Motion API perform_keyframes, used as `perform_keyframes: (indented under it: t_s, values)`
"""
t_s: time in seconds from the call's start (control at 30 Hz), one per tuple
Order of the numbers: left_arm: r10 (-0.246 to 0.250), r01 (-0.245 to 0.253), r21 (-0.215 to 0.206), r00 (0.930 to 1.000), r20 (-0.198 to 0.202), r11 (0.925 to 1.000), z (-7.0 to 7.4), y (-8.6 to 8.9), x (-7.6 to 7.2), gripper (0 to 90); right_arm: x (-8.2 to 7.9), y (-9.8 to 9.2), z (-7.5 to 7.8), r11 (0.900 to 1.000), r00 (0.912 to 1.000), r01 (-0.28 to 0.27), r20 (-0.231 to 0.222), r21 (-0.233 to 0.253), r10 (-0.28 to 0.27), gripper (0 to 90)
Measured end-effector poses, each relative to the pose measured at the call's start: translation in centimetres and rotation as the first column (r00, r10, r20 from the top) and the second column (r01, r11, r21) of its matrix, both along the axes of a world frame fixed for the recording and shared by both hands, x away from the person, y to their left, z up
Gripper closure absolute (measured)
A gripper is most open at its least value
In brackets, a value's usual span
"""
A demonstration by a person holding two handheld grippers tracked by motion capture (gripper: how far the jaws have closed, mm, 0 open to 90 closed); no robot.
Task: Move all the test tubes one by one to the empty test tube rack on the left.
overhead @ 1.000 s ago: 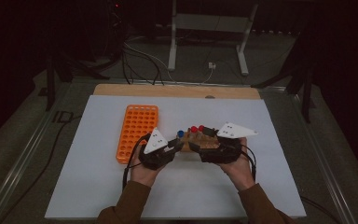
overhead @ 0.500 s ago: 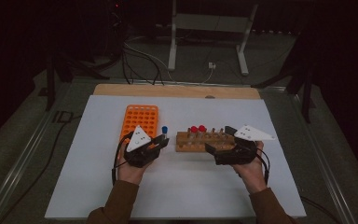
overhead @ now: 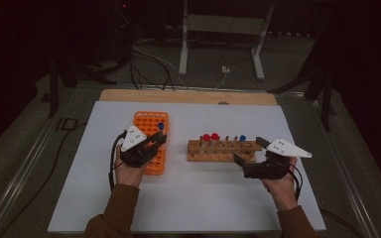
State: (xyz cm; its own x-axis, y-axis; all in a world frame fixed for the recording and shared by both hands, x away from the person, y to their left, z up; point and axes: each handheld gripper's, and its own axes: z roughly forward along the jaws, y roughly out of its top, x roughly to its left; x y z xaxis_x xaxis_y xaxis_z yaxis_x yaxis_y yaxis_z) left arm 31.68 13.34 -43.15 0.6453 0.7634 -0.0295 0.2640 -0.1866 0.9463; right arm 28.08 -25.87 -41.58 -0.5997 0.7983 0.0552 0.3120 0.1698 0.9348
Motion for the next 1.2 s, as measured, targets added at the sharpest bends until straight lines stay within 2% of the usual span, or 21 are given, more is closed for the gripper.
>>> perform_keyframes:
  t_s: [0.2, 0.37, 0.43, 0.53, 0.7, 0.97, 1.07, 1.2]
  values:
    - [0.041, -0.041, -0.014, 0.9989, 0.022, 0.9991, 0.2, 0.5, 1.4, 77.5, -0.2, -1.2, -0.6, 1.000, 0.9996, 0.027, -0.008, 0.003, -0.027, 0.1]
    - [0.075, -0.075, 0.000, 0.9970, 0.020, 0.9972, -0.4, 0.3, 2.6, 77.5, -0.2, -1.8, -0.9, 0.999, 0.9991, 0.041, -0.011, 0.018, -0.041, 0.1]
    - [0.085, -0.085, 0.018, 0.9963, 0.014, 0.9962, -0.7, 0.2, 3.2, 77.5, -0.3, -2.0, -1.0, 0.999, 0.9989, 0.045, -0.012, 0.030, -0.045, 0.1]
    - [0.099, -0.099, 0.024, 0.9951, 0.004, 0.9948, -1.0, -0.1, 4.0, 77.5, -0.3, -2.2, -1.3, 0.999, 0.9988, 0.046, -0.015, 0.027, -0.046, 0.1]
    - [0.123, -0.122, 0.044, 0.9921, -0.025, 0.9916, -1.7, -0.8, 5.2, 77.5, -0.2, -2.4, -1.4, 0.997, 0.9983, 0.056, -0.020, 0.043, -0.055, 0.1]
    - [0.178, -0.173, 0.059, 0.9803, -0.086, 0.9831, -3.4, -0.9, 6.9, 77.6, -0.3, -2.5, -1.3, 0.997, 0.9984, 0.056, -0.012, 0.050, -0.056, 0.1]
    - [0.192, -0.183, 0.089, 0.9757, -0.106, 0.9791, -3.9, -0.8, 7.3, 77.6, -0.3, -2.5, -1.3, 0.997, 0.9984, 0.056, -0.014, 0.052, -0.055, 0.1]
    - [0.193, -0.172, 0.146, 0.9714, -0.138, 0.9741, -4.1, -0.7, 7.3, 77.7, -0.3, -2.5, -1.3, 0.997, 0.9986, 0.052, -0.013, 0.048, -0.052, 0.1]
